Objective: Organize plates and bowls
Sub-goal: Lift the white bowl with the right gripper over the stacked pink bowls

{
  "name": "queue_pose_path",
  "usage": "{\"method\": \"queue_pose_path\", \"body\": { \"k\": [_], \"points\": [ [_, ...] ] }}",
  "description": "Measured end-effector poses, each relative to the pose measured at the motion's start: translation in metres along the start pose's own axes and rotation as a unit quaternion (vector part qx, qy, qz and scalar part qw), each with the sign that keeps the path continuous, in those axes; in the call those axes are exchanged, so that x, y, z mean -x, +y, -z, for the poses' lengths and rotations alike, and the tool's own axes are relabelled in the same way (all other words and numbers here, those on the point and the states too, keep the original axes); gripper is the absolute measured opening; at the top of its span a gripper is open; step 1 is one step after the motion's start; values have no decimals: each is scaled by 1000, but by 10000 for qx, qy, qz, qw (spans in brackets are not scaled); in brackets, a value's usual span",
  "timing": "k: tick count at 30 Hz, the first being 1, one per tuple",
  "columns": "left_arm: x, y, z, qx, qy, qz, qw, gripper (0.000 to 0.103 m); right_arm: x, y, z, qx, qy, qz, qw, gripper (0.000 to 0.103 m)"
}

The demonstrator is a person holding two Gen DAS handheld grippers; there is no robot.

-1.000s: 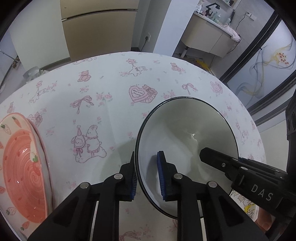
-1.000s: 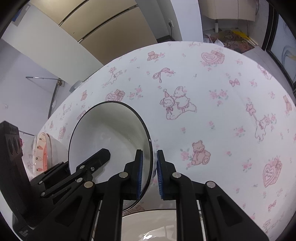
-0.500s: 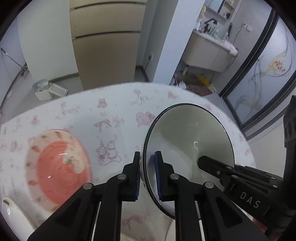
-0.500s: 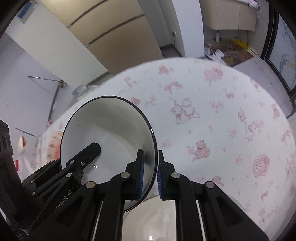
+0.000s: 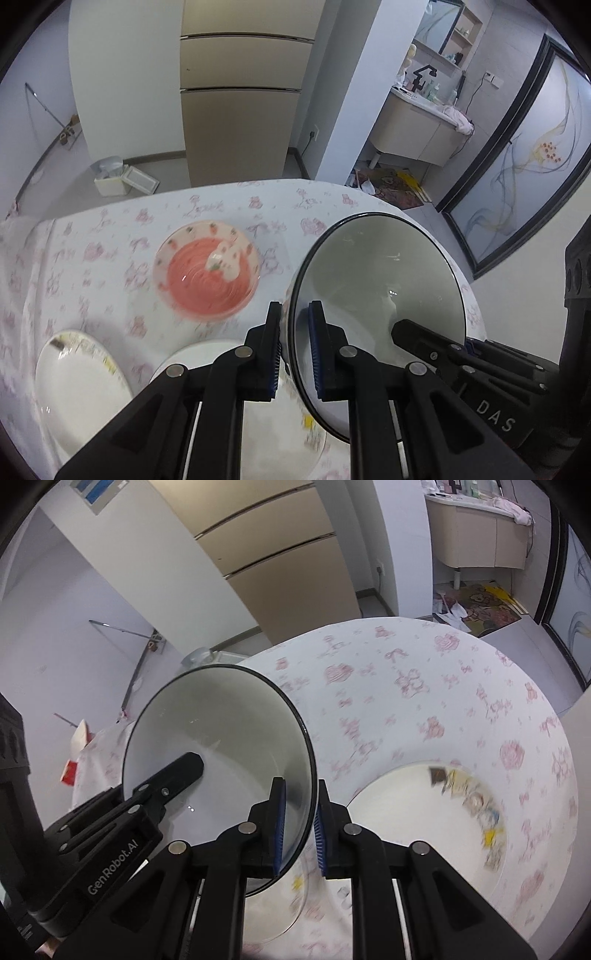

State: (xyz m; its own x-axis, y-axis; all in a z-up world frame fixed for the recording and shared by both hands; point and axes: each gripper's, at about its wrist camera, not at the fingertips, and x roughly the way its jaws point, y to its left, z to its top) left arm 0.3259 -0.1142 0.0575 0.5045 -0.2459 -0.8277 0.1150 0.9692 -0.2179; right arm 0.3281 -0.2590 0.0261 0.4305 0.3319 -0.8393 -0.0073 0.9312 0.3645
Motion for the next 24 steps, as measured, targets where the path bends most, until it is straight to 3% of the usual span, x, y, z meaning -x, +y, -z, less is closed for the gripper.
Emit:
{"method": "queue_pose_path", "body": {
  "k": [8,18,24],
  "points": [
    [34,36,29,153,30,-181,9997,14,1,33,32,149,198,-273,9993,14],
    [44,75,43,360,37,-170,9992,14,-9,73,47,441,363,-128,9983,14],
    [51,92,46,384,-102,-343,9986,15,-18,97,49,516,381,-82,9979,14]
  ]
}}
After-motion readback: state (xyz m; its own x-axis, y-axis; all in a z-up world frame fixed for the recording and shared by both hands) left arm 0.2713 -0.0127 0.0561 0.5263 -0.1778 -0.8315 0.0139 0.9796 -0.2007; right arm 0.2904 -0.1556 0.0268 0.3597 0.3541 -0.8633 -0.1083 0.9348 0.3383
